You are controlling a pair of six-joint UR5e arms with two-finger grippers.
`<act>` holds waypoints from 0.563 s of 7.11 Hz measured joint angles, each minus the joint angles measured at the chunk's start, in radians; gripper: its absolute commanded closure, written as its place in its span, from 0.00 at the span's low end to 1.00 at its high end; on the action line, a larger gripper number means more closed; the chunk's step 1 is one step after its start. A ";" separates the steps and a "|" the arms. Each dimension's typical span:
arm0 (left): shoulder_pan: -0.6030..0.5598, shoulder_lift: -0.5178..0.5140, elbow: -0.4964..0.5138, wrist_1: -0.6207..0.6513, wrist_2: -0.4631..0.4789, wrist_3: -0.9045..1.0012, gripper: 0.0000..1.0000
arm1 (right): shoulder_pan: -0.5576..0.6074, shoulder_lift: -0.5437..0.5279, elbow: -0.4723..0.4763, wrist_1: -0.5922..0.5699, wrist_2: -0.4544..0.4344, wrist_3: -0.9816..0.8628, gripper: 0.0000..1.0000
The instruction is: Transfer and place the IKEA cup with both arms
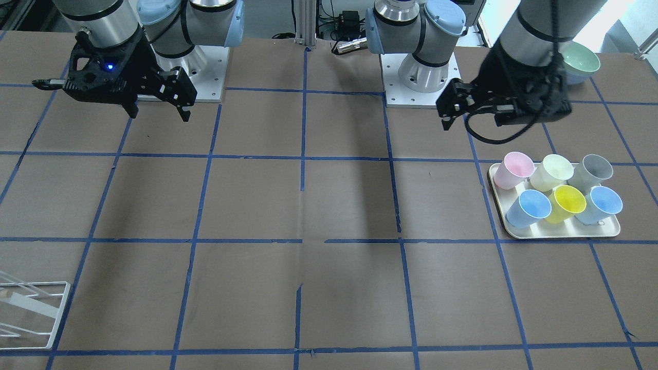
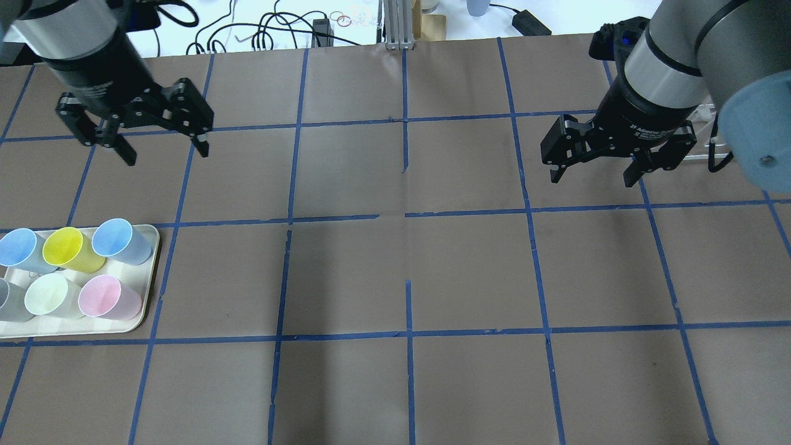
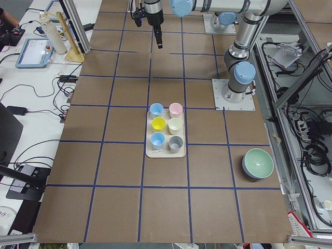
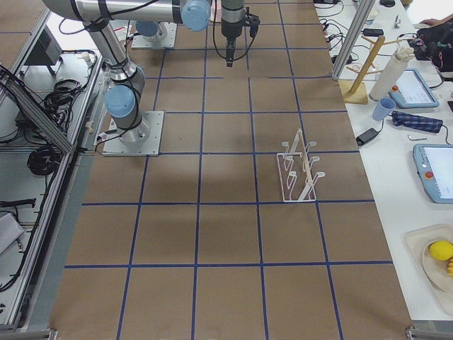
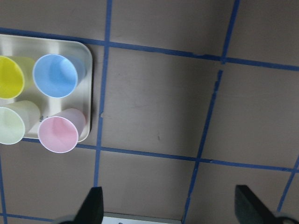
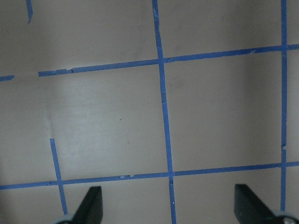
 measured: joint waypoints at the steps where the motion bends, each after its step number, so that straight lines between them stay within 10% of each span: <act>1: -0.048 0.019 -0.037 0.075 0.001 -0.018 0.01 | 0.000 -0.001 0.000 0.000 0.000 0.002 0.00; 4: -0.062 0.086 -0.123 0.165 -0.007 -0.019 0.00 | -0.001 -0.003 -0.001 0.002 -0.001 0.004 0.00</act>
